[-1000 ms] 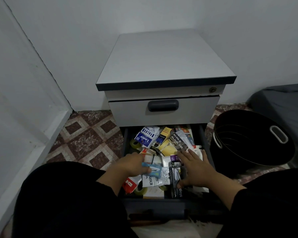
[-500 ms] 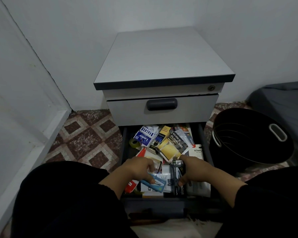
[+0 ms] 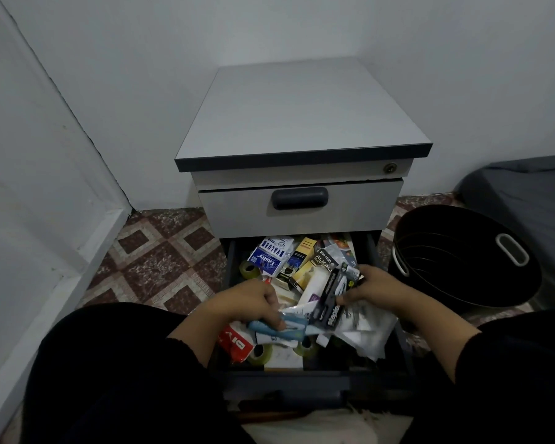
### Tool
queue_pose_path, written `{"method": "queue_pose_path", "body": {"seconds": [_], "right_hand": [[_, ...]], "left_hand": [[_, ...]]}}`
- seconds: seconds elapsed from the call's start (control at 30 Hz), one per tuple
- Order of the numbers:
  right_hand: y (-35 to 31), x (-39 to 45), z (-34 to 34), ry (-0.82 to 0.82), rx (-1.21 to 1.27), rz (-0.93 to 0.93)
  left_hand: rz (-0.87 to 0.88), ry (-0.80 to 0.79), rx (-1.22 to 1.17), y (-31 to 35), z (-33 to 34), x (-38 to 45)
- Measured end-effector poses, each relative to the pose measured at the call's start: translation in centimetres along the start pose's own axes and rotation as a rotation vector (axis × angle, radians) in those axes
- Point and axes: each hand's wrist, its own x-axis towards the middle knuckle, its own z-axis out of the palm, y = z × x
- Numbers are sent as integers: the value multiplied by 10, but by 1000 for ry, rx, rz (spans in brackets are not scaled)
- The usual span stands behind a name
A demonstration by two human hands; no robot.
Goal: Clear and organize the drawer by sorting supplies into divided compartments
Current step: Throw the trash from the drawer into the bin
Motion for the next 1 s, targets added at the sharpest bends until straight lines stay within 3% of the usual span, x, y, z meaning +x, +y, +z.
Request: {"method": "queue_pose_path", "body": {"seconds": [0.2, 0.43, 0.7, 0.93, 1.0], "right_hand": [[-14, -9, -19, 40, 269, -3], [-32, -18, -61, 38, 394, -8], [-15, -25, -155, 286, 485, 55], [47, -3, -206, 599, 442, 243], [66, 17, -216, 607, 342, 282]], "left_hand": [[1, 134, -328, 5, -13, -8], [54, 189, -507, 32, -12, -5], [144, 182, -593, 122, 9, 47], [38, 188, -538, 193, 54, 121], [-27, 176, -513, 208, 70, 143]]}}
